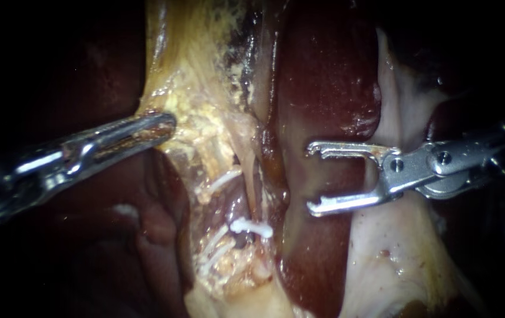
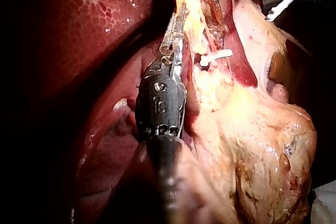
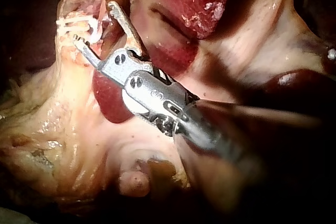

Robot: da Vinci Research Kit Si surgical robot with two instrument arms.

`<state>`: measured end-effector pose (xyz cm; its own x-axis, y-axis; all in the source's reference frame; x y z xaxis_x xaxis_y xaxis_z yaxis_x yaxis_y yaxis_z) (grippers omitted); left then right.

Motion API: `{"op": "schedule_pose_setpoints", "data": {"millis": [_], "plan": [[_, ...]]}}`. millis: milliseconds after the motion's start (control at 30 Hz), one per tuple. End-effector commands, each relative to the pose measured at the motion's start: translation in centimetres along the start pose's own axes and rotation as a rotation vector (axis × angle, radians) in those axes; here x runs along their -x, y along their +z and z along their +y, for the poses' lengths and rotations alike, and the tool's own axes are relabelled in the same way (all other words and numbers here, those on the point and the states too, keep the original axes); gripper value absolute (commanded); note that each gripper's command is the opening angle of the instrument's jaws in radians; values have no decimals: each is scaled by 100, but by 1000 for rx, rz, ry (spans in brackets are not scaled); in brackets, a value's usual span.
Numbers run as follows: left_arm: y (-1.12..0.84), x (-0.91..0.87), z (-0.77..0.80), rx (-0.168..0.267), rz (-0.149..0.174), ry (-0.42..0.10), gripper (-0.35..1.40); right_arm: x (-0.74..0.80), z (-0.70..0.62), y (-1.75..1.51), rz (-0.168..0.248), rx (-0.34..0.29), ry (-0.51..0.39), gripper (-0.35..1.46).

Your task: Going back first clip right tube

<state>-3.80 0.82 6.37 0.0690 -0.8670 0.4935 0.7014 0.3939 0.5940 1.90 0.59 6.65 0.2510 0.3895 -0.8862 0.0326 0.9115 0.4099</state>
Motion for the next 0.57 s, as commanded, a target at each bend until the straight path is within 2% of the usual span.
{"op": "schedule_pose_setpoints", "data": {"millis": [33, 167, 267, 567], "plan": [[5, -1, -1, -5, 3, 0, -35, -1, 0, -1, 1, -1, 0, 59], [25, -3, -12, -18, 5, 0, -35, -1, 0, -2, 1, -1, 1, 59], [32, -5, -16, -23, 12, 2, -35, -1, 0, -2, 1, -1, 1, 59], [29, -4, -14, -27, 14, 2, -35, -1, 1, -2, 1, 0, 1, 59]]}}
